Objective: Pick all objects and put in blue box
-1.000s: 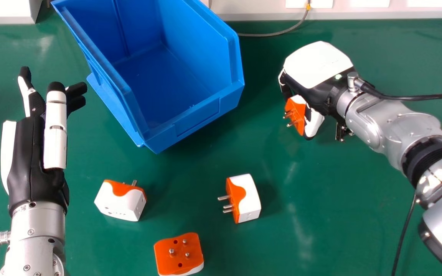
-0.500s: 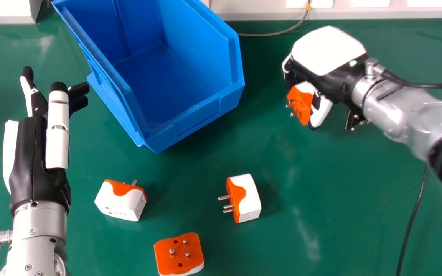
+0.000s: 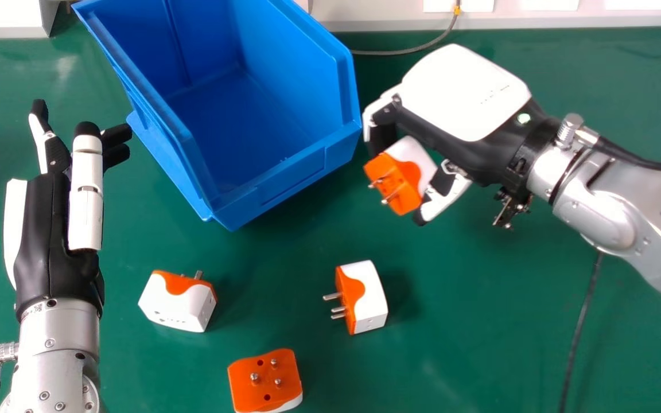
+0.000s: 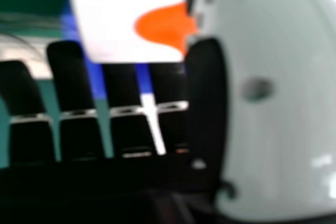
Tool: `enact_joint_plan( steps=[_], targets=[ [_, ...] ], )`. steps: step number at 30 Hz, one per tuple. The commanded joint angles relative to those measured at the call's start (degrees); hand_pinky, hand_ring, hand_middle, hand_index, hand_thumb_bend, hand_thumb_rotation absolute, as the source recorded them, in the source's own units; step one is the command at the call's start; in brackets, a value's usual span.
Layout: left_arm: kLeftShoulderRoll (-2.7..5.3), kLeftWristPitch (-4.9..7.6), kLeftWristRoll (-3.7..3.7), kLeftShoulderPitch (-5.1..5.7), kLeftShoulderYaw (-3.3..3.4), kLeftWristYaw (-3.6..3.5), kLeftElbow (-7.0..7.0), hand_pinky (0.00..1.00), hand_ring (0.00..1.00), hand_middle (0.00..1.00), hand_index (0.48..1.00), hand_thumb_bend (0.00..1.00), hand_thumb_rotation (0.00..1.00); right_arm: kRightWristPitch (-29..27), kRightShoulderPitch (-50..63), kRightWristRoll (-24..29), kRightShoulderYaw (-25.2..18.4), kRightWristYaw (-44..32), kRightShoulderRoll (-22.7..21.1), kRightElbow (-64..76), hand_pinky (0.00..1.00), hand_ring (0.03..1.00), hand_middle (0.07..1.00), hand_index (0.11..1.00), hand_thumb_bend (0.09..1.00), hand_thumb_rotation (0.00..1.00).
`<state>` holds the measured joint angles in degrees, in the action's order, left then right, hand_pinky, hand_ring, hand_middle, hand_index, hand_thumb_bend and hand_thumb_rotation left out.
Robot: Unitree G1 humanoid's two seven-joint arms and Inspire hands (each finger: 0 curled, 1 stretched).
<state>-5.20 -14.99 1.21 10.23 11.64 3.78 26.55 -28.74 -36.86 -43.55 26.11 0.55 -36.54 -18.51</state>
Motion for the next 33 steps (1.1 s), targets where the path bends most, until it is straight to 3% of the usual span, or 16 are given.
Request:
enact_joint_plan(
  steps=[1,8,16,21,25,26,28,29,30,32,33],
  targets=[
    [-0.28,0.49,0.57,-0.21,0.01,0.09,1.16,0.94,0.82,0.81,1.000,0.24,1.00,-0.30,0.79,1.90,-2.57,-1.28,-0.03,4.42,0.34,0.447,0.507,0.482,0.498,0.00],
    [-0.25,1.03,0.05,1.34,0.41,-0.37,2.11,0.94,0.82,0.81,1.000,0.24,1.00,0.87,0.10,3.69,-3.89,-6.75,3.64,10.66,0.33,0.449,0.516,0.502,0.495,0.00],
    [-0.04,1.29,-0.97,3.84,1.28,-1.26,4.28,0.96,0.83,0.82,1.000,0.23,1.00,1.27,-6.85,-0.28,-3.53,-3.17,9.99,4.88,0.35,0.436,0.509,0.496,0.496,0.00],
    [0.36,1.07,-2.54,6.30,2.03,-1.96,6.74,0.98,0.85,0.83,1.000,0.23,1.00,2.33,-12.90,-2.85,-2.43,1.12,14.68,-2.09,0.34,0.433,0.508,0.506,0.495,0.00],
    [0.73,0.53,-3.40,7.45,2.32,-2.25,8.01,0.98,0.87,0.84,1.000,0.23,1.00,2.73,-17.08,-4.49,-1.60,3.30,17.05,-7.27,0.34,0.432,0.507,0.513,0.495,0.00],
    [0.67,0.65,-3.21,8.02,2.37,-2.23,8.21,0.99,0.88,0.86,1.000,0.23,1.00,3.43,-19.08,-5.01,-1.20,3.68,18.19,-9.45,0.33,0.432,0.506,0.518,0.495,0.00],
    [0.05,1.67,-1.96,9.25,2.27,-2.31,7.90,0.99,0.91,0.89,1.000,0.23,1.00,4.81,-22.54,-5.68,-0.53,4.30,20.14,-13.41,0.33,0.432,0.505,0.518,0.495,0.00],
    [-0.43,2.38,-1.60,9.77,2.21,-2.75,7.41,0.99,0.91,0.89,1.000,0.23,1.00,5.24,-23.95,-5.81,-0.32,4.50,20.98,-15.30,0.33,0.432,0.505,0.518,0.495,0.00],
    [-1.00,3.11,-1.87,10.11,2.31,-3.63,6.72,0.99,0.92,0.91,1.000,0.23,1.00,5.53,-25.25,-5.84,-0.13,4.75,21.77,-17.25,0.33,0.436,0.505,0.513,0.495,0.00],
    [-2.14,5.32,-3.50,10.50,2.84,-6.25,4.92,0.99,0.92,0.91,1.000,0.23,1.00,6.05,-28.17,-6.25,0.67,6.01,23.45,-22.00,0.33,0.436,0.505,0.513,0.495,0.00],
    [-2.44,6.28,-4.03,10.56,3.07,-7.12,4.24,0.99,0.94,0.93,1.000,0.22,1.00,6.10,-29.21,-6.37,1.04,6.65,23.98,-23.80,0.33,0.439,0.507,0.510,0.495,0.00]
  ],
)
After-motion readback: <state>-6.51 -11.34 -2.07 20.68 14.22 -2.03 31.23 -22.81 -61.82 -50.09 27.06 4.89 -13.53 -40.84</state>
